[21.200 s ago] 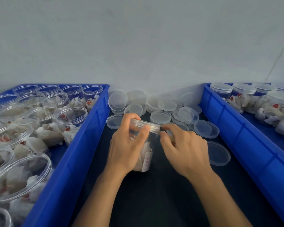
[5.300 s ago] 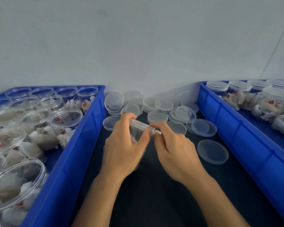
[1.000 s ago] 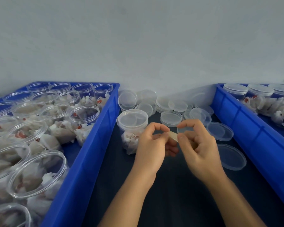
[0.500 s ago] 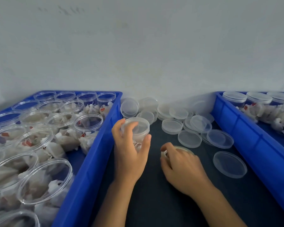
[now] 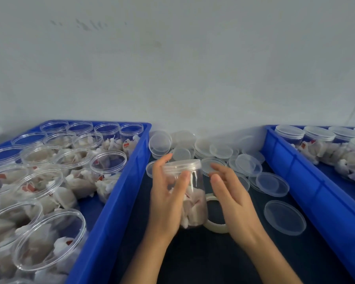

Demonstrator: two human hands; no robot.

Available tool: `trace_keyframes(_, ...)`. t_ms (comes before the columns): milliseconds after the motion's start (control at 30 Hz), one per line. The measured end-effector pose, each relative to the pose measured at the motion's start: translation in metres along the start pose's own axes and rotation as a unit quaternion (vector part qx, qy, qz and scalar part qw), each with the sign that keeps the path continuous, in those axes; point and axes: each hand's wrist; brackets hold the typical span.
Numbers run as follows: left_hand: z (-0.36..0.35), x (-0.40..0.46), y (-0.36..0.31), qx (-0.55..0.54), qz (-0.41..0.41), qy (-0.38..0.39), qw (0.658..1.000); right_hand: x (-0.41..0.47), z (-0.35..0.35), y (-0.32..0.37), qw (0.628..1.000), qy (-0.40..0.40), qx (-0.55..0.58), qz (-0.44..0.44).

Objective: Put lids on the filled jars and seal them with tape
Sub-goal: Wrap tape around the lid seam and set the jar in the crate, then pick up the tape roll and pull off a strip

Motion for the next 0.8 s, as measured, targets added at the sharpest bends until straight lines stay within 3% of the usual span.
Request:
trace_keyframes(100,-0.018,-0.010,-0.004,-0.025,0.016,0.058,0.998,-0.002,-0.007,0.001,0.993,0.035,0.110,-0.014)
trace_keyframes(367,-0.036,-0.018,0.010,-0.053,0.039,0.073,0.995,0.000,-0.012,-0.008,0.988,-0.008,0.156,-0.008)
trace_keyframes(800,-0.050,-0.012,0.021,-0.018,0.022,0.091,0.995,0.004,0.010,-0.005,0.995,-0.023,0.078,-0.051)
Point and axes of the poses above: each hand's wrist, its own x-axis towards the middle knuckle, its own z-axis out of the back of the hand, y = z × x
